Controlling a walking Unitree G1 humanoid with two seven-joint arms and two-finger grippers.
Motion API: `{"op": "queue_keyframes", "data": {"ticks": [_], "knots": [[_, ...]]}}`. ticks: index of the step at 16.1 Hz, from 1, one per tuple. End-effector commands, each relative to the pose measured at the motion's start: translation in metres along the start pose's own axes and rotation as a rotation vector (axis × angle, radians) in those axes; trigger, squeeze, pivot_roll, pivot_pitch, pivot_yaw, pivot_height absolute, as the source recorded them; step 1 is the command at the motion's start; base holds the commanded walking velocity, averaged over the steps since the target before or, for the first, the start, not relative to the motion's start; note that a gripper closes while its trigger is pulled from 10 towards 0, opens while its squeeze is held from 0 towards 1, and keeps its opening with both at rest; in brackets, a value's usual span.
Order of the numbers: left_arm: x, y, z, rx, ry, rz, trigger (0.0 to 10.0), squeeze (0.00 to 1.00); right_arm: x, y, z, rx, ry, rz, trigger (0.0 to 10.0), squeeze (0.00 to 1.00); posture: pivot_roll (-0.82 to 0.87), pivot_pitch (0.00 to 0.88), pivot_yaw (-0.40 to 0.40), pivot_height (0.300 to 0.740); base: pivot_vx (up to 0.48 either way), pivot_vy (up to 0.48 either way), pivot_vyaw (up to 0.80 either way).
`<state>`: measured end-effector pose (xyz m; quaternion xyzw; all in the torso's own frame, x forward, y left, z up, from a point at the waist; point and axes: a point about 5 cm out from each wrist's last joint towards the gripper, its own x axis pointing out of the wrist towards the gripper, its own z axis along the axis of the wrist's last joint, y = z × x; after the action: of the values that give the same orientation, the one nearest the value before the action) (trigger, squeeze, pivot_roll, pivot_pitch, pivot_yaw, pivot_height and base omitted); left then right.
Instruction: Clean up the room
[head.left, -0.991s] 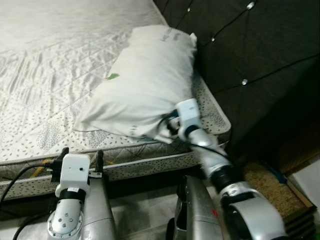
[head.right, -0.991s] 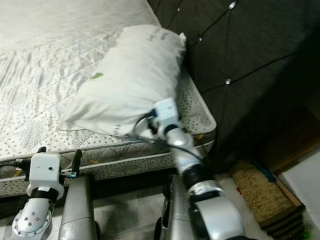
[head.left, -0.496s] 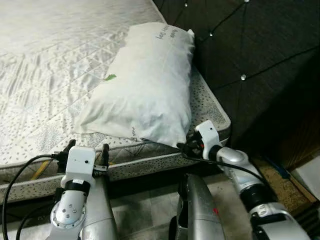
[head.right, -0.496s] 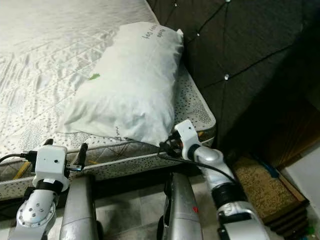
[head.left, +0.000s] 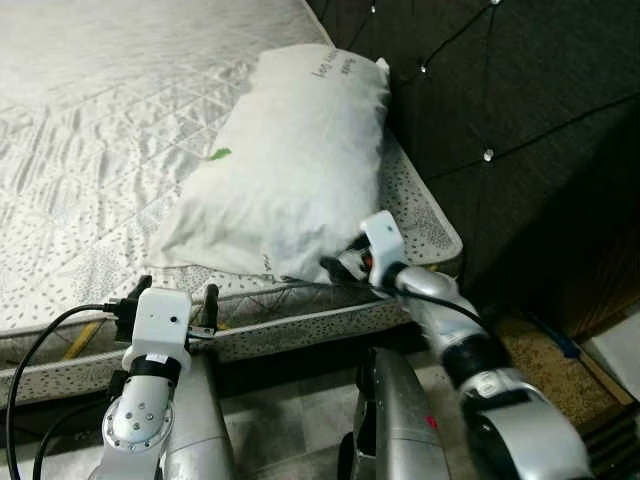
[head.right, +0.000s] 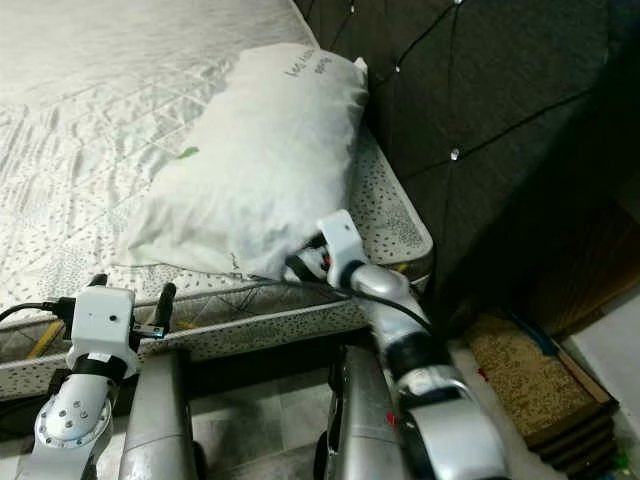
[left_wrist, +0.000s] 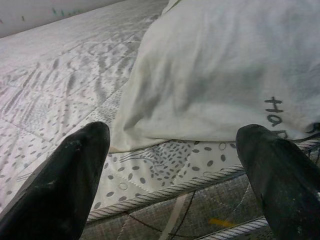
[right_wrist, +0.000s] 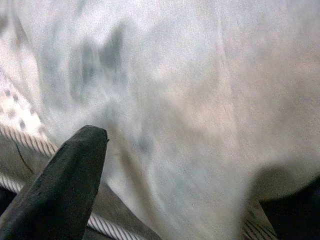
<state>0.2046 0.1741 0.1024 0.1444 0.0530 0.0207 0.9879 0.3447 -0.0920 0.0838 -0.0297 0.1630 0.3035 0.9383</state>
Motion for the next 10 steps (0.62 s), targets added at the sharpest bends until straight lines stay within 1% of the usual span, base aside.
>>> {"op": "queue_keyframes", "data": {"ticks": [1, 2, 3, 4, 5, 7, 8, 10], "knots": [[0.002, -0.002, -0.003, 0.003, 0.012, -0.011, 10.0, 0.0, 0.006, 0.006, 0.012, 0.041, -0.074, 0.012, 0.0, 0.0, 0.12, 0.048, -0.083, 0.516, 0.0, 0.0, 0.0], [0.003, -0.003, -0.003, 0.001, 0.011, -0.013, 10.0, 0.0, 0.011, 0.014, 0.018, 0.085, -0.114, 0.008, 0.0, 0.0, 0.11, 0.052, -0.075, 0.516, 0.0, 0.0, 0.0], [0.004, -0.004, -0.003, 0.0, 0.009, -0.014, 10.0, 0.0, 0.013, 0.016, 0.019, 0.076, -0.124, -0.02, 0.0, 0.0, 0.11, 0.044, -0.073, 0.516, 0.0, 0.0, 0.0], [0.006, -0.005, -0.001, -0.002, 0.004, -0.014, 10.0, 0.0, 0.014, 0.02, 0.02, 0.1, -0.143, -0.038, 0.0, 0.0, 0.11, 0.033, -0.071, 0.516, 0.0, 0.0, 0.0], [0.007, -0.005, -0.001, -0.003, 0.004, -0.014, 10.0, 0.0, 0.015, 0.021, 0.018, 0.095, -0.139, -0.047, 0.0, 0.0, 0.11, 0.03, -0.069, 0.516, 0.0, 0.0, 0.0], [0.008, -0.008, -0.003, -0.007, 0.004, -0.02, 10.0, 0.0, 0.012, 0.02, 0.003, 0.057, -0.085, -0.085, 0.0, 0.0, 0.1, 0.021, -0.071, 0.516, 0.0, 0.0, 0.0], [0.008, -0.009, -0.003, -0.009, 0.004, -0.023, 10.0, 0.0, 0.011, 0.019, 0.0, 0.049, -0.078, -0.09, 0.0, 0.0, 0.09, 0.011, -0.072, 0.516, 0.0, 0.0, 0.0], [0.012, -0.013, -0.004, -0.017, -0.005, -0.032, 10.0, 0.0, 0.007, 0.01, -0.002, 0.04, -0.088, -0.152, 0.0, 0.0, 0.09, 0.0, -0.07, 0.516, 0.0, 0.0, 0.0]]}}
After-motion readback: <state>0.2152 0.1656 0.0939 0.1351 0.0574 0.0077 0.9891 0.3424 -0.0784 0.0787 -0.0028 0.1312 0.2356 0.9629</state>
